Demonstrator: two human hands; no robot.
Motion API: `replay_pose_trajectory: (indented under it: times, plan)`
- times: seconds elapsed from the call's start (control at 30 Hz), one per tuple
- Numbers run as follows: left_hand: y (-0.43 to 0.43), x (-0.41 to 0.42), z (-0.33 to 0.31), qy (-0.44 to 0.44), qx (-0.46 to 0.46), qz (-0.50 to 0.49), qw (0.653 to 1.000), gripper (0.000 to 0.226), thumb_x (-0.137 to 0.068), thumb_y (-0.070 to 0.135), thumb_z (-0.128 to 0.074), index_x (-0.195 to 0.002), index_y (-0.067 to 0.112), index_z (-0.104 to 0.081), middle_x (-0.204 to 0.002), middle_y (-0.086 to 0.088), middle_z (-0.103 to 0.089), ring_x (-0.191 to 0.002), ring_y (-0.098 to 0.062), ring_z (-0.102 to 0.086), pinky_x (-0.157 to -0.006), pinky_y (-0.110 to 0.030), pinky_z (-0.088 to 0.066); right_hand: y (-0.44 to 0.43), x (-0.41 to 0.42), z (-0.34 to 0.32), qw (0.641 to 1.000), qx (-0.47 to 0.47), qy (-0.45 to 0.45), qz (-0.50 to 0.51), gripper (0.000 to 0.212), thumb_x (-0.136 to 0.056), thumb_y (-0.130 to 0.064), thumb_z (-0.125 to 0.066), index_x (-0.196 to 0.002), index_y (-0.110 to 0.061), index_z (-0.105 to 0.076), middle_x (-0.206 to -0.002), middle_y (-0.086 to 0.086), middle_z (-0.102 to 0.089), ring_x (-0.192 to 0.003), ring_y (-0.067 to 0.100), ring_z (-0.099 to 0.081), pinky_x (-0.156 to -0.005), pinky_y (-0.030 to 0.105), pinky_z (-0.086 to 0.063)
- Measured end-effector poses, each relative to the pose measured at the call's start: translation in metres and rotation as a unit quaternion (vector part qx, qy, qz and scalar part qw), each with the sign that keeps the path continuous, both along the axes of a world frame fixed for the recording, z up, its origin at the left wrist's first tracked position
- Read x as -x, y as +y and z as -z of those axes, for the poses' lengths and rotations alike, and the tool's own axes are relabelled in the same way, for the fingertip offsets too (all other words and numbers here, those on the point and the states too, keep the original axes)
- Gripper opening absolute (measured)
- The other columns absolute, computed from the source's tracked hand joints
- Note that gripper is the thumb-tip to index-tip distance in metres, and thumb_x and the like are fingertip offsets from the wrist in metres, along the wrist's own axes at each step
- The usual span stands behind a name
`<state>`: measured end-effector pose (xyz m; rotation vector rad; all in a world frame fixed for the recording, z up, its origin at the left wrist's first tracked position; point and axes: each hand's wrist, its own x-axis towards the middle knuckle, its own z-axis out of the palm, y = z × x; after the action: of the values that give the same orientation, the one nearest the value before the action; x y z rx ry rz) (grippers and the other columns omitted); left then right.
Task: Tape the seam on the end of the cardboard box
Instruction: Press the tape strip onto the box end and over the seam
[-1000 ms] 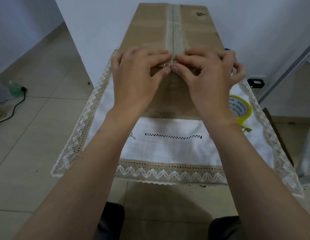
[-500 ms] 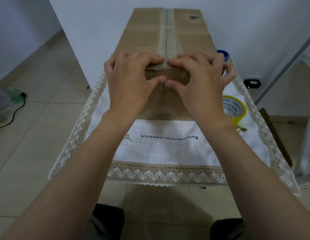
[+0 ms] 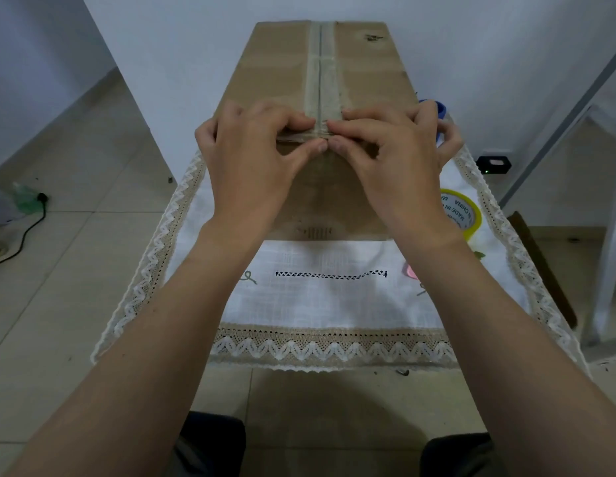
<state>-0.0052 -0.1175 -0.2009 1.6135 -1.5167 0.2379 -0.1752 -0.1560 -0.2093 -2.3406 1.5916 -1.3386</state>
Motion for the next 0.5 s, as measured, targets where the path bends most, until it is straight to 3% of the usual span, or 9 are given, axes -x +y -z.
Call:
replay_pose_trajectory:
  times: [0.17,0.5]
  plan:
    - [0.002,-0.001,0.004,-0.029,-0.005,-0.001,1.0,0.043,-0.075,0.066,-0.074,-0.11,0.04,-0.073,-0.114,0.021,-0.071,-0.117,-0.015,-0.055,-0.102,-0.035,-0.026,-0.002,0.001,0.004,1.0,0.01,-0.004,-0.001,0.027,-0.092,-0.062,-0.063,-0.113,-0.052,-0.076,-0.126,-0.028,-0.069,-0.121,0.017,-0.048,-0.106,0.047,-0.024]
    - [0.004,-0.007,0.017,-0.095,0.008,0.004,0.995,0.062,-0.071,0.07,-0.073,-0.125,0.041,-0.066,-0.124,0.018,-0.068,-0.117,-0.019,-0.055,-0.104,-0.035,-0.028,0.005,0.002,0.017,0.997,0.055,0.048,0.003,0.043,-0.087,-0.059,-0.069,-0.128,-0.048,-0.067,-0.138,-0.025,-0.062,-0.13,0.019,-0.049,-0.113,0.056,-0.027]
